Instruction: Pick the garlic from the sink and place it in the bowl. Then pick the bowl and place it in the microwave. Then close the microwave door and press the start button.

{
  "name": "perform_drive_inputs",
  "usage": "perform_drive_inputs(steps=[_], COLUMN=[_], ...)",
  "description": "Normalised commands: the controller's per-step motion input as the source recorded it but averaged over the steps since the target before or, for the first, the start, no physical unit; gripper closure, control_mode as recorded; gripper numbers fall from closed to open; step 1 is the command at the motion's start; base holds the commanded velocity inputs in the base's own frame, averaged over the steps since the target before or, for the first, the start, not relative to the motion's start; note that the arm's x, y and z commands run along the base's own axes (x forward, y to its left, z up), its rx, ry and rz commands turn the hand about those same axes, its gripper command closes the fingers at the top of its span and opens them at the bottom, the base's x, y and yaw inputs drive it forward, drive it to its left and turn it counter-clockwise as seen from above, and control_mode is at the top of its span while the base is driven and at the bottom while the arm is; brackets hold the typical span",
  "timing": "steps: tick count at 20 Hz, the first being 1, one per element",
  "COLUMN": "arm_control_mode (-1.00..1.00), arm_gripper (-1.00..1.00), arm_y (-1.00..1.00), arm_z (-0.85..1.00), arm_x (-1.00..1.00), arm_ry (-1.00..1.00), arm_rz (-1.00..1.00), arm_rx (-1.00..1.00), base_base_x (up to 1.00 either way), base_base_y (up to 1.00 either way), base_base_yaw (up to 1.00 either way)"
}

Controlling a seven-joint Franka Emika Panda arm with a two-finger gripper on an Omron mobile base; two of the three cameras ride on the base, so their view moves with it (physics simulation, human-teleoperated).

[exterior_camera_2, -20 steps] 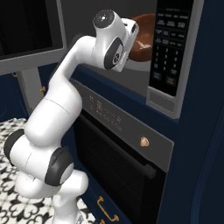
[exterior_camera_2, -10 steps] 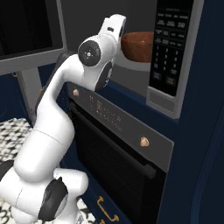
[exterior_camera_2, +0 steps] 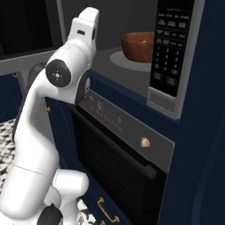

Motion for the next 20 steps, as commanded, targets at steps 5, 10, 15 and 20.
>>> perform_drive_inputs(steps=[5,10,15,20], arm_control_mode=[-1.00,-1.00,-1.00,-1.00], arm_gripper=[-1.00,-1.00,-1.00,-1.00], arm_y=[0.47,0.69,0.82,0.81], arm_z=[0.23,-0.04,-0.21,-0.27], arm_x=[-1.00,-1.00,-1.00,-1.00], arm_ry=[0.30,0.06,-0.08,-0.04], arm_rz=[0.10,0.08,0.04,0.03], arm_rx=[-0.04,0.00,0.00,0.00], base_base_x=[0.00,0.00,0.00,0.00], base_base_y=[0.00,0.00,0.00,0.00], base_base_yaw=[0.00,0.00,0.00,0.00])
